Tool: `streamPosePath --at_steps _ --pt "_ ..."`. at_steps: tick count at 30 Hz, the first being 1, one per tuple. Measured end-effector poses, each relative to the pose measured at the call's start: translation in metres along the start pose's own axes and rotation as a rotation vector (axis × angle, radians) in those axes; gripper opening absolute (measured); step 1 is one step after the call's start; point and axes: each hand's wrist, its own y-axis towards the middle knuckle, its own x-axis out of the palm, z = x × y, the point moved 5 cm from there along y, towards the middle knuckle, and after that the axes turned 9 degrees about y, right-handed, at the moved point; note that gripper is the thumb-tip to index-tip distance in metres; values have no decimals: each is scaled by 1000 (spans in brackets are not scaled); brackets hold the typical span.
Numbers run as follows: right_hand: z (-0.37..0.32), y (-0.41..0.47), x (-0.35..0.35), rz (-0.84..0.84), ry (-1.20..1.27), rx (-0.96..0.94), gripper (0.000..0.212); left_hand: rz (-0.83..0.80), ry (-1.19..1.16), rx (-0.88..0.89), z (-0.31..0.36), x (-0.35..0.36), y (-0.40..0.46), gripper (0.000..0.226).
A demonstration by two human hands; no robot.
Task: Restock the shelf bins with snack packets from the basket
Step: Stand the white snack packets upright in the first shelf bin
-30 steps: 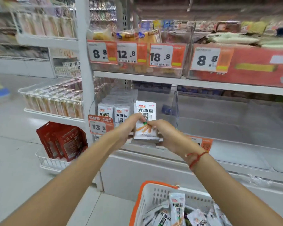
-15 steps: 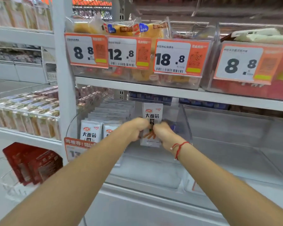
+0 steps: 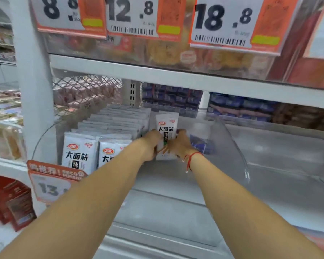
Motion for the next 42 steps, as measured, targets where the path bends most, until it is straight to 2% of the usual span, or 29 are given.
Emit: streamPosePath --at_steps 1,2,3,4,5,6,7,9,11,15,19,20,23,25,27,32,38,42 --pt "1 2 1 25 3 -13 26 -41 11 31 -2 3 15 21" --pt "2 3 1 50 -20 -26 32 53 21 -5 7 3 -7 28" --pt "3 3 2 73 -42 -42 39 18 107 67 27 11 -60 30" --pt "4 5 2 100 -43 -53 44 79 91 42 57 10 -154 32" --pt "2 2 1 124 -41 -60 45 41 143 42 70 10 -200 32" --pt "3 3 0 141 -35 -61 45 132 306 81 71 14 -205 29" --pt "3 2 -1 142 -20 -56 46 119 440 110 73 12 -215 28" --pt "6 1 0 96 82 -11 50 187 497 79 65 14 -193 38" --pt "9 0 2 48 225 51 56 138 652 70 61 16 -193 43" --pt "10 0 0 31 318 66 54 141 852 149 64 8 -198 41" --pt "13 3 -3 22 372 78 51 168 1098 123 62 8 -206 36" --pt "14 4 -3 27 386 80 51 215 1094 134 65 7 -204 36" --pt "16 5 -2 24 425 98 51 300 783 202 74 5 -201 55" --pt "16 3 -3 5 422 104 43 305 685 217 77 3 -201 54" --pt "13 1 -2 -45 411 102 26 307 670 238 79 2 -202 46" --pt "5 -6 12 -221 337 112 38 284 679 232 78 7 -199 43" --pt "5 1 -5 66 315 23 38 301 527 229 79 5 -196 45" --pt "2 -3 7 -82 227 21 45 322 511 283 83 4 -193 43"
